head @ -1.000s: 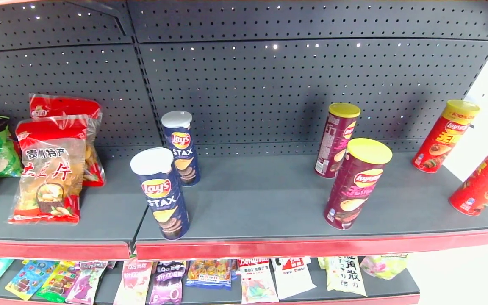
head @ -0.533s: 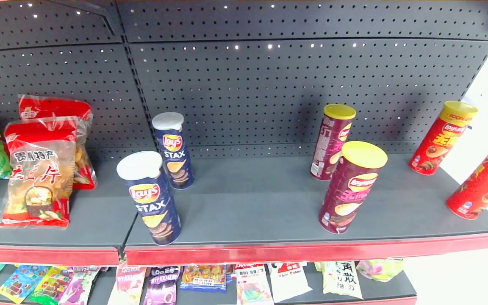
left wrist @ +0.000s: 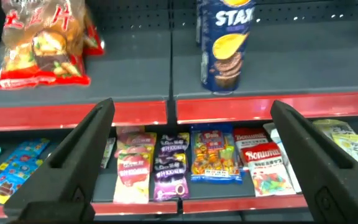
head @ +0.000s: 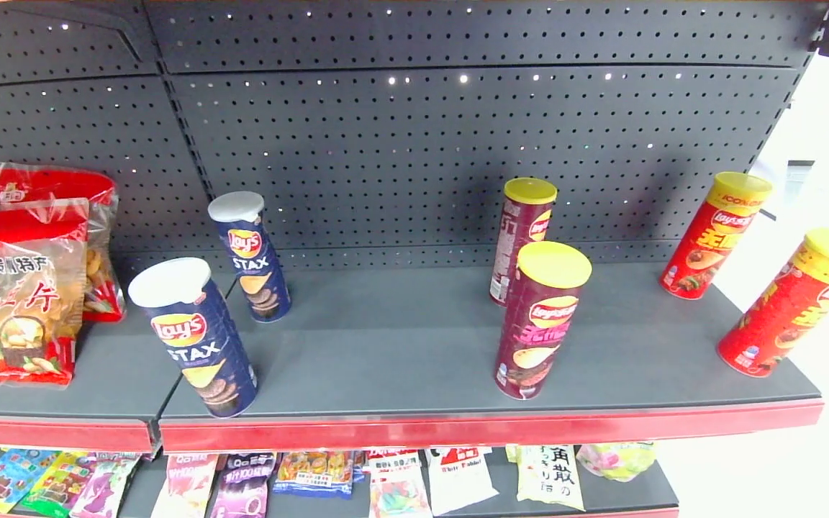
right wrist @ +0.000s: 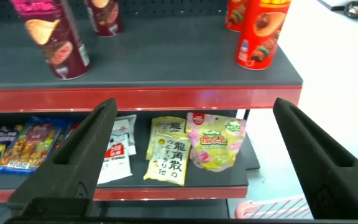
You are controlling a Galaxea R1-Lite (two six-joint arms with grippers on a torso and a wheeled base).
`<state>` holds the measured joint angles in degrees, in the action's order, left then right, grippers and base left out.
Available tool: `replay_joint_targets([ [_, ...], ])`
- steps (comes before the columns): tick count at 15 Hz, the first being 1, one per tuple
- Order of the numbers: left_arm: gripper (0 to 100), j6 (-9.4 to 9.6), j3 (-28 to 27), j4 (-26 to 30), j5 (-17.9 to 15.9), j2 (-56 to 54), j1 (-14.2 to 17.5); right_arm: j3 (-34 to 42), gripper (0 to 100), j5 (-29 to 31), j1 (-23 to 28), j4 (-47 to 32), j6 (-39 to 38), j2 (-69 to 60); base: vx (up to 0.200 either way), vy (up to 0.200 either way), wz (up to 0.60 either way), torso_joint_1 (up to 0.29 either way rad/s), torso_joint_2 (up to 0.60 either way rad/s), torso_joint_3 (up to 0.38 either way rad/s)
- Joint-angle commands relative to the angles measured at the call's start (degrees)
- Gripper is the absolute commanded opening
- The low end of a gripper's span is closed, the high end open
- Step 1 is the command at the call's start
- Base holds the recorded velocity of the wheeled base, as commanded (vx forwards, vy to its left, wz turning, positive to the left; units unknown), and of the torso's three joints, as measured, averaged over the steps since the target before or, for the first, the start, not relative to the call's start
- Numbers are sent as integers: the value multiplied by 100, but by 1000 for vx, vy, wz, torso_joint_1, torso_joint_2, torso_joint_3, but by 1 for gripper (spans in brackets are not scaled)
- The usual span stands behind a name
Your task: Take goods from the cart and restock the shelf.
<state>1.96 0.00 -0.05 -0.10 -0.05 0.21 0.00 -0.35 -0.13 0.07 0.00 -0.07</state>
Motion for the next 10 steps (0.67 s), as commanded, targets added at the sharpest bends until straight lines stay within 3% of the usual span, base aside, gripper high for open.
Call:
replay_joint_targets([
  [1, 100, -3, 0, -4, 1, 5, 6, 0, 100, 0, -13, 1, 0, 7, 0, 0, 0, 0, 0, 0],
  [10, 100, -12, 0, -4, 1, 5, 6, 0, 100, 9, -4, 1, 0, 7, 0, 0, 0, 0, 0, 0],
])
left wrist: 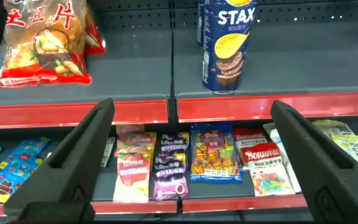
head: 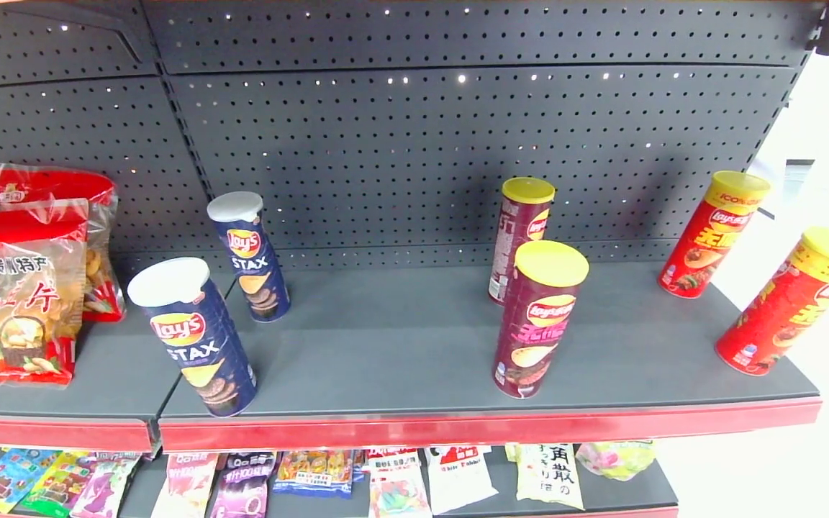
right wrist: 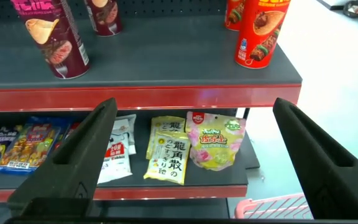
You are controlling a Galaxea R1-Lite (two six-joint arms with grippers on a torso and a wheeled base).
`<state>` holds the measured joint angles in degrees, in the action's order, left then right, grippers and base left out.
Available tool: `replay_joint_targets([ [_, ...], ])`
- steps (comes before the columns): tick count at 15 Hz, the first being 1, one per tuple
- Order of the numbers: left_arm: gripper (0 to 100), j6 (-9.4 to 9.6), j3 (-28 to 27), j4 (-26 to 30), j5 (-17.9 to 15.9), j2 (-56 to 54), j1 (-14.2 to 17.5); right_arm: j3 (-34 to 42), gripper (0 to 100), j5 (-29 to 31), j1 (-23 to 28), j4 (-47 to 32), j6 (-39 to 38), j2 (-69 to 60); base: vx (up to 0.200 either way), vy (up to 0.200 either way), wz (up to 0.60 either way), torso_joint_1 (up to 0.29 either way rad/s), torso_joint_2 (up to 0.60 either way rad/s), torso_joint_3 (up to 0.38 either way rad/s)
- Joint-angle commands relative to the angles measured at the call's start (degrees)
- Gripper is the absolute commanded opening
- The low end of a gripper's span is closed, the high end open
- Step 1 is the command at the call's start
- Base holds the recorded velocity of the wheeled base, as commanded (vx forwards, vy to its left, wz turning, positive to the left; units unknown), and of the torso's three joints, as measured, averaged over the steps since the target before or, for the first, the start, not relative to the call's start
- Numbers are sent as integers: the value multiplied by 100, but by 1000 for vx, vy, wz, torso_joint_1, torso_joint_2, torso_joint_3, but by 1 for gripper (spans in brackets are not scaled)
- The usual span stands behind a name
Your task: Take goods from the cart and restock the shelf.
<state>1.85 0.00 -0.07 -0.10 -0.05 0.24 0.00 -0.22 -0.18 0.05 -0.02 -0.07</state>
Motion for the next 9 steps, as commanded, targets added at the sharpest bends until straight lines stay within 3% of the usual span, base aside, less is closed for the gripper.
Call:
replay_joint_targets([
  [1, 100, -1, 0, -1, 1, 5, 2, 0, 100, -4, 1, 4, 2, 7, 0, 0, 0, 0, 0, 0],
  [9, 100, -10, 0, -1, 10, 5, 2, 0, 100, 22, 1, -5, 20, 7, 0, 0, 0, 0, 0, 0],
])
